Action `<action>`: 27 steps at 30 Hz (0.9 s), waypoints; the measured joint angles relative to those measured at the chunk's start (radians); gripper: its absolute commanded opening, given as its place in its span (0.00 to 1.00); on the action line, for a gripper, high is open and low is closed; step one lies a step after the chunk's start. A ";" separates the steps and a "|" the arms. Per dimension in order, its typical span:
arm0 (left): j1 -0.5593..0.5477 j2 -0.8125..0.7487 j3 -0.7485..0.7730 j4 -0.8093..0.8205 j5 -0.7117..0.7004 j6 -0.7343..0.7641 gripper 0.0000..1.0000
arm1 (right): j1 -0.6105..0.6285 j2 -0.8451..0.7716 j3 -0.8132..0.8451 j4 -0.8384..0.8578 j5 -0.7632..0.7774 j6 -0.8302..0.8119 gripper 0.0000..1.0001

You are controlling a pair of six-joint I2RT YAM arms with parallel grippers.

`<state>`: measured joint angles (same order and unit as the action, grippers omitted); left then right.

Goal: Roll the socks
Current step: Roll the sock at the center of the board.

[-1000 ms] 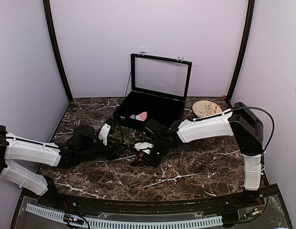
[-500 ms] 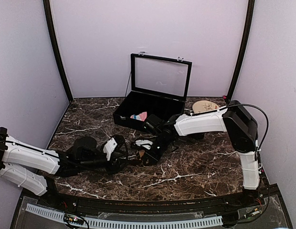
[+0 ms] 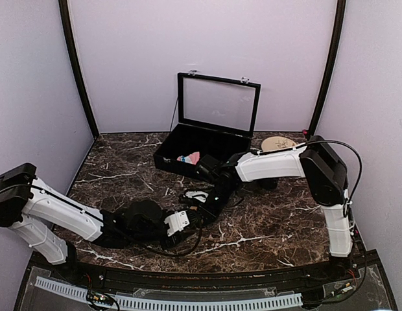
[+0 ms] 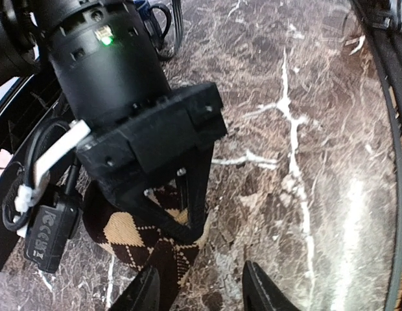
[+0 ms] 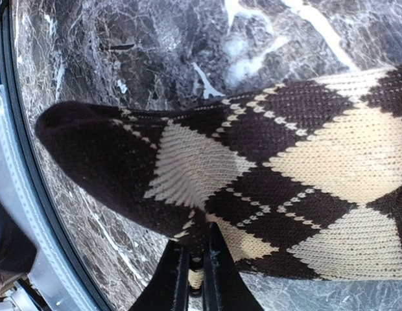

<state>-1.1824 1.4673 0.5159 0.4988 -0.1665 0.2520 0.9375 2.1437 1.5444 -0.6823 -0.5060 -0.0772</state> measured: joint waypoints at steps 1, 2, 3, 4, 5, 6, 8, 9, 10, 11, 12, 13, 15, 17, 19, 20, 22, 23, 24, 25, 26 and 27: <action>-0.004 0.012 0.002 0.000 -0.017 0.018 0.45 | -0.003 0.002 0.003 -0.007 -0.004 0.000 0.08; -0.006 0.022 0.004 0.000 -0.030 0.034 0.45 | -0.005 0.002 0.005 -0.012 -0.008 0.000 0.08; -0.007 0.032 0.005 0.000 -0.041 0.049 0.45 | -0.008 0.005 0.010 -0.021 -0.013 -0.001 0.08; -0.007 0.040 0.005 0.000 -0.050 0.063 0.45 | -0.010 0.006 0.013 -0.027 -0.016 -0.001 0.08; -0.007 0.050 0.005 0.000 -0.062 0.082 0.45 | -0.012 0.008 0.014 -0.030 -0.019 -0.003 0.08; -0.007 0.051 0.005 0.000 -0.064 0.085 0.46 | -0.014 0.009 0.014 -0.034 -0.022 -0.005 0.08; -0.007 0.062 0.007 0.000 -0.080 0.105 0.46 | -0.016 0.009 0.014 -0.045 -0.029 -0.011 0.08; -0.008 0.068 0.008 0.001 -0.088 0.117 0.46 | -0.017 0.009 0.014 -0.052 -0.032 -0.014 0.08; -0.008 0.073 0.009 0.002 -0.093 0.128 0.46 | -0.017 0.009 0.014 -0.057 -0.036 -0.015 0.08; -0.010 0.079 0.010 0.001 -0.100 0.137 0.46 | -0.018 0.009 0.014 -0.063 -0.040 -0.018 0.08; -0.011 0.085 0.013 0.001 -0.104 0.146 0.46 | -0.018 0.009 0.014 -0.068 -0.043 -0.019 0.08; -0.011 0.093 0.019 0.000 -0.107 0.158 0.46 | -0.018 0.009 0.014 -0.073 -0.046 -0.019 0.08; -0.012 0.107 0.033 0.001 -0.109 0.175 0.46 | -0.018 0.009 0.014 -0.080 -0.052 -0.021 0.08; -0.012 0.117 0.046 0.002 -0.109 0.191 0.47 | -0.018 0.009 0.014 -0.083 -0.056 -0.023 0.08; -0.012 0.121 0.055 0.002 -0.108 0.206 0.47 | -0.018 0.009 0.014 -0.085 -0.060 -0.026 0.08; -0.012 0.124 0.061 0.002 -0.107 0.214 0.47 | -0.018 0.009 0.014 -0.086 -0.061 -0.027 0.08; -0.012 0.135 0.075 0.000 -0.106 0.229 0.47 | -0.018 0.009 0.013 -0.086 -0.064 -0.031 0.08; -0.012 0.143 0.084 0.000 -0.105 0.236 0.47 | -0.018 0.009 0.013 -0.087 -0.065 -0.032 0.08; -0.012 0.149 0.090 0.000 -0.103 0.241 0.46 | -0.018 0.009 0.013 -0.087 -0.066 -0.034 0.08; -0.012 0.154 0.094 0.000 -0.102 0.245 0.46 | -0.018 0.009 0.013 -0.089 -0.067 -0.035 0.08; -0.012 0.158 0.096 -0.002 -0.100 0.249 0.46 | -0.018 0.009 0.013 -0.089 -0.067 -0.037 0.08; -0.012 0.158 0.097 -0.007 -0.098 0.251 0.46 | -0.018 0.009 0.012 -0.089 -0.068 -0.038 0.08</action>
<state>-1.1942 1.6257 0.6125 0.4919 -0.2649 0.5034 0.9199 2.1525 1.5566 -0.7715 -0.5735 -0.1154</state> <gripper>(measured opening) 0.463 0.085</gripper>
